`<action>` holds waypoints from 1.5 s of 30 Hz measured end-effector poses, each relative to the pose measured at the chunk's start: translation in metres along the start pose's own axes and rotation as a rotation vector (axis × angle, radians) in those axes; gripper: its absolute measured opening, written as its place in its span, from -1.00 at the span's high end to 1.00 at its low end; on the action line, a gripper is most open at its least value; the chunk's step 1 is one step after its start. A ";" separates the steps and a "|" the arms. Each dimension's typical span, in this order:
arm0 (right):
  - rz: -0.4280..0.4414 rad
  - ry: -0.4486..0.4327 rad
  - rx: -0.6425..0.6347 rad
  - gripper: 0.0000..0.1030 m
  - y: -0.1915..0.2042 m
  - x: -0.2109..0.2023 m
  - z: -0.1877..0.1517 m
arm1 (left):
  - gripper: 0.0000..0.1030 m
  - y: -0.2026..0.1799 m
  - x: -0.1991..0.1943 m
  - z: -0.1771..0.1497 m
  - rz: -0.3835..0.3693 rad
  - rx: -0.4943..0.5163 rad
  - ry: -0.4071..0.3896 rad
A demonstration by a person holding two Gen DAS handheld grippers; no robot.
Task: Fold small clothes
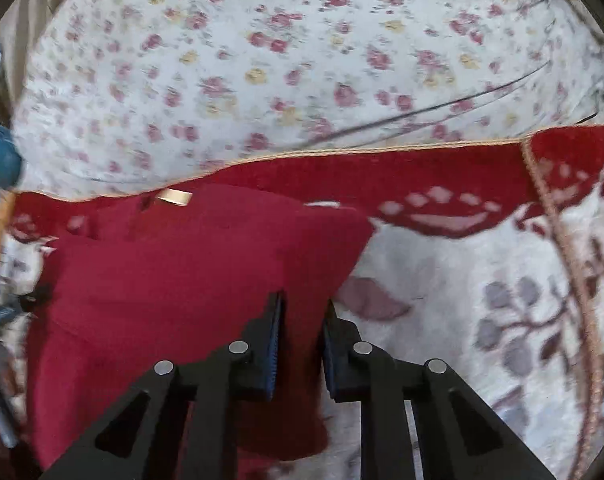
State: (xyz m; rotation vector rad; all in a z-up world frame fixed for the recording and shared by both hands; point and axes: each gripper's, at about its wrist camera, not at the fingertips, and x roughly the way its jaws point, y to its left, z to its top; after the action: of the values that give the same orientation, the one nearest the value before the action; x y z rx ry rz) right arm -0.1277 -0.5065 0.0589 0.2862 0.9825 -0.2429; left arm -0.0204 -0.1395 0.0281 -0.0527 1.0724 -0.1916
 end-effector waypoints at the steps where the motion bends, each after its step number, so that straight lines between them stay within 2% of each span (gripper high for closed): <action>1: 0.015 0.012 0.009 0.64 -0.002 0.004 0.000 | -0.56 0.000 0.001 0.001 0.008 0.000 -0.002; 2: 0.027 0.009 0.010 0.62 -0.003 0.001 0.001 | -0.56 0.000 0.001 0.001 0.011 -0.003 -0.003; 3: 0.040 -0.004 0.021 0.45 -0.004 -0.007 0.001 | -0.56 0.000 0.001 0.001 0.012 -0.008 -0.004; 4: 0.042 -0.017 0.040 0.27 -0.007 -0.017 0.002 | -0.56 0.001 0.001 0.001 0.013 -0.009 -0.005; 5: 0.042 -0.030 0.055 -0.12 -0.010 -0.025 0.001 | -0.56 0.001 0.001 0.000 0.017 -0.004 -0.009; 6: 0.049 -0.050 0.065 -0.22 -0.010 -0.034 0.000 | -0.56 0.000 0.001 -0.001 0.020 0.001 -0.011; 9: 0.081 -0.088 0.011 -0.22 0.008 -0.057 -0.006 | -0.56 0.000 0.001 -0.001 0.023 0.001 -0.014; 11: 0.107 -0.053 -0.042 -0.18 0.020 -0.057 -0.015 | -0.56 0.000 0.000 -0.001 0.025 -0.001 -0.015; 12: 0.102 -0.022 -0.059 -0.16 0.024 -0.050 -0.020 | -0.56 0.000 0.000 -0.001 0.026 -0.002 -0.016; 14: 0.028 0.030 -0.091 -0.08 0.027 -0.035 -0.026 | -0.56 -0.001 -0.001 -0.002 0.032 0.002 -0.019; 15: 0.012 0.045 -0.091 -0.09 0.026 -0.031 -0.029 | -0.56 -0.002 -0.002 -0.002 0.034 0.005 -0.022; 18: 0.048 0.040 -0.017 -0.09 0.018 -0.040 -0.032 | -0.56 -0.002 -0.007 -0.005 0.034 0.014 -0.028; 21: 0.045 0.015 -0.030 -0.09 0.014 -0.063 -0.039 | -0.56 -0.001 -0.013 -0.007 0.025 0.021 -0.029; 22: 0.056 0.016 -0.030 -0.10 0.011 -0.069 -0.042 | -0.56 0.000 -0.015 -0.007 0.020 0.021 -0.029; 26: 0.144 0.035 0.013 -0.41 -0.004 -0.084 -0.060 | -0.56 0.002 -0.028 -0.011 -0.004 0.018 -0.034; 30: 0.144 0.054 0.019 -0.41 -0.001 -0.076 -0.080 | -0.56 0.006 -0.044 -0.021 -0.022 0.028 -0.043; 33: 0.138 0.035 0.018 -0.40 0.007 -0.063 -0.084 | -0.56 0.010 -0.052 -0.029 -0.030 0.033 -0.047; 34: 0.113 0.016 0.008 -0.40 0.010 -0.060 -0.083 | -0.56 0.011 -0.055 -0.032 -0.029 0.035 -0.047; 35: 0.094 -0.005 -0.009 -0.31 0.014 -0.057 -0.082 | -0.56 0.013 -0.057 -0.035 -0.027 0.039 -0.046; 37: 0.061 -0.030 -0.070 0.59 0.023 -0.056 -0.079 | -0.56 0.016 -0.061 -0.042 -0.017 0.046 -0.040; 39: 0.029 -0.028 -0.122 0.80 0.025 -0.060 -0.079 | -0.56 0.021 -0.068 -0.051 -0.007 0.049 -0.037; 42: 0.002 -0.021 -0.108 0.80 0.014 -0.065 -0.083 | -0.57 0.028 -0.079 -0.063 -0.009 0.058 -0.050; 45: 0.041 -0.009 -0.037 0.79 0.004 -0.067 -0.083 | -0.57 0.032 -0.082 -0.074 0.019 0.070 -0.044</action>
State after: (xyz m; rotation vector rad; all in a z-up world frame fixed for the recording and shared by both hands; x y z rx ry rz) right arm -0.2267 -0.4690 0.0727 0.2713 0.9700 -0.1888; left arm -0.1194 -0.0893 0.0592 0.0162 1.0210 -0.2102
